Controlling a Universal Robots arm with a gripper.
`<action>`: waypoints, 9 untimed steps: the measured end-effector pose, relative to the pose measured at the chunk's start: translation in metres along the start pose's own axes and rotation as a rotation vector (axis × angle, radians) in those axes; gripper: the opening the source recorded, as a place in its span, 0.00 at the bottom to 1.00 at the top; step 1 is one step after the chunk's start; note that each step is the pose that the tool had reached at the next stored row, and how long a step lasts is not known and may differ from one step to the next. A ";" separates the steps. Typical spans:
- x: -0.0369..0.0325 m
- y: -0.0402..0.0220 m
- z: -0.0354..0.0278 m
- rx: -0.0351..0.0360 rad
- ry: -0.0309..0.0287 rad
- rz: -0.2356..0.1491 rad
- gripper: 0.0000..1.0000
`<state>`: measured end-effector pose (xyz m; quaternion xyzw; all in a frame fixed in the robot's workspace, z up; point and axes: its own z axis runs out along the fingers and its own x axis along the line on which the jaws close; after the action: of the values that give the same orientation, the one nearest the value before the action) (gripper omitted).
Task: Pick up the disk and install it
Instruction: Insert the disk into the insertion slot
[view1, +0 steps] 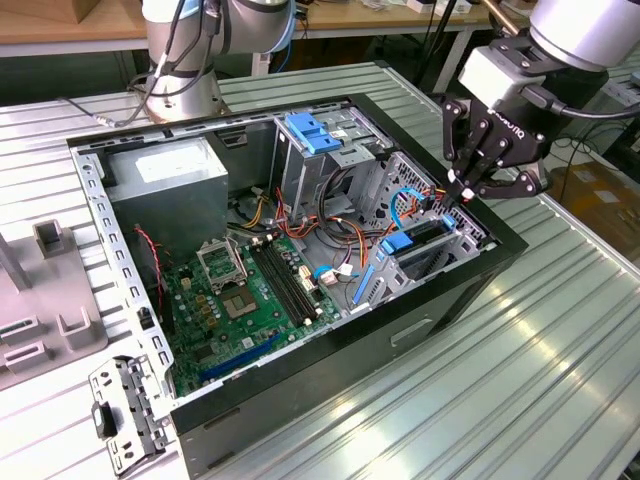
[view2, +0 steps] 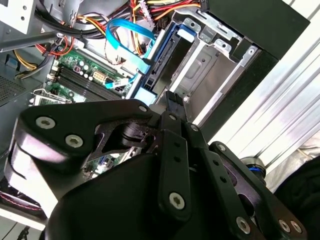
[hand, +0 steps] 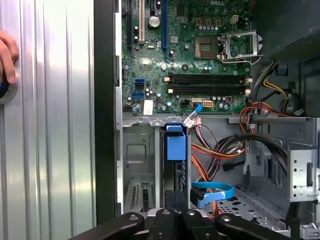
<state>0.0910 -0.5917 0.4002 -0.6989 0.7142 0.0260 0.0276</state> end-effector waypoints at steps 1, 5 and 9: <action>0.0000 -0.0005 0.0005 0.0000 0.0000 0.000 0.11; 0.0001 -0.0030 0.0027 0.0000 0.0002 0.000 0.11; 0.0002 -0.0032 0.0029 0.0000 0.0000 0.000 0.11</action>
<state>0.0942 -0.5917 0.3973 -0.6989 0.7142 0.0260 0.0276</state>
